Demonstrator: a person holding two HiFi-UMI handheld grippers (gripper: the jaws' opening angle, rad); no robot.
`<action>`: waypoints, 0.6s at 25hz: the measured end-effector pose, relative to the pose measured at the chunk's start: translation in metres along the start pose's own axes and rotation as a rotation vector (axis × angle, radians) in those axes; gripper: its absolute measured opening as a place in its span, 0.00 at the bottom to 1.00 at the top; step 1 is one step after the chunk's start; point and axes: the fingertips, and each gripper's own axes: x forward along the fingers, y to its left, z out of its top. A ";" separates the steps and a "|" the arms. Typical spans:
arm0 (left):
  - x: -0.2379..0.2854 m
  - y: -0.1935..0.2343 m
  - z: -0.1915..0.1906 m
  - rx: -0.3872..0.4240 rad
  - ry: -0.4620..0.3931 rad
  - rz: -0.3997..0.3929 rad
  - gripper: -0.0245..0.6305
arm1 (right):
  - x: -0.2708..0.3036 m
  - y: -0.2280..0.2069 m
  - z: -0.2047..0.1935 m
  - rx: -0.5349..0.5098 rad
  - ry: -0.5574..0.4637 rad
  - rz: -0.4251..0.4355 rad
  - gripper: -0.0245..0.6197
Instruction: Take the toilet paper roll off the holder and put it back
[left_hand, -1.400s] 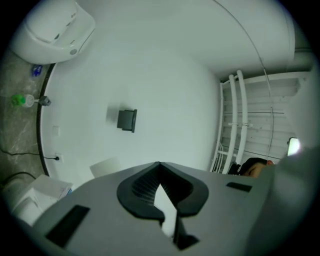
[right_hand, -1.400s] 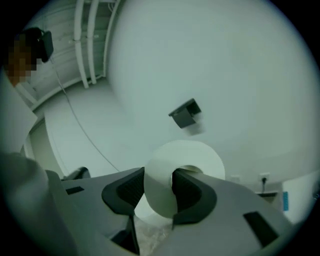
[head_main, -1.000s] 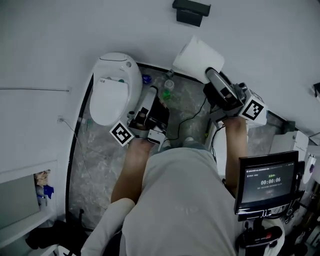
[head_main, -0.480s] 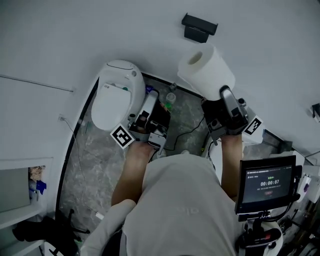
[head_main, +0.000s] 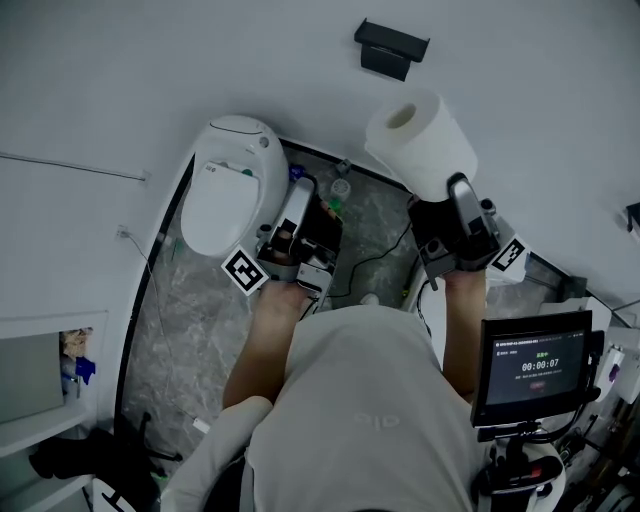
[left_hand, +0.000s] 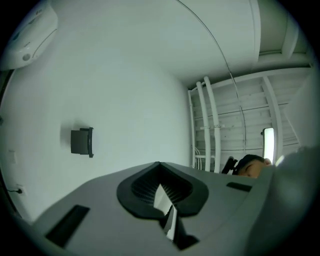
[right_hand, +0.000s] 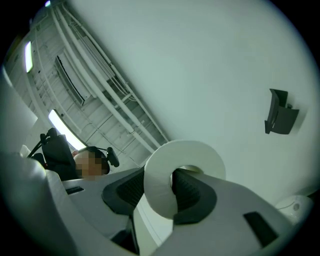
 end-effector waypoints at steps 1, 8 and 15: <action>0.000 0.000 0.000 0.000 0.000 0.004 0.04 | -0.001 0.000 0.002 0.000 -0.006 -0.003 0.30; -0.005 0.003 0.004 -0.003 -0.006 0.021 0.04 | -0.005 -0.001 0.013 -0.077 0.005 -0.048 0.30; -0.008 -0.004 0.007 0.030 0.004 0.023 0.04 | 0.004 -0.005 0.026 -0.176 0.074 -0.087 0.30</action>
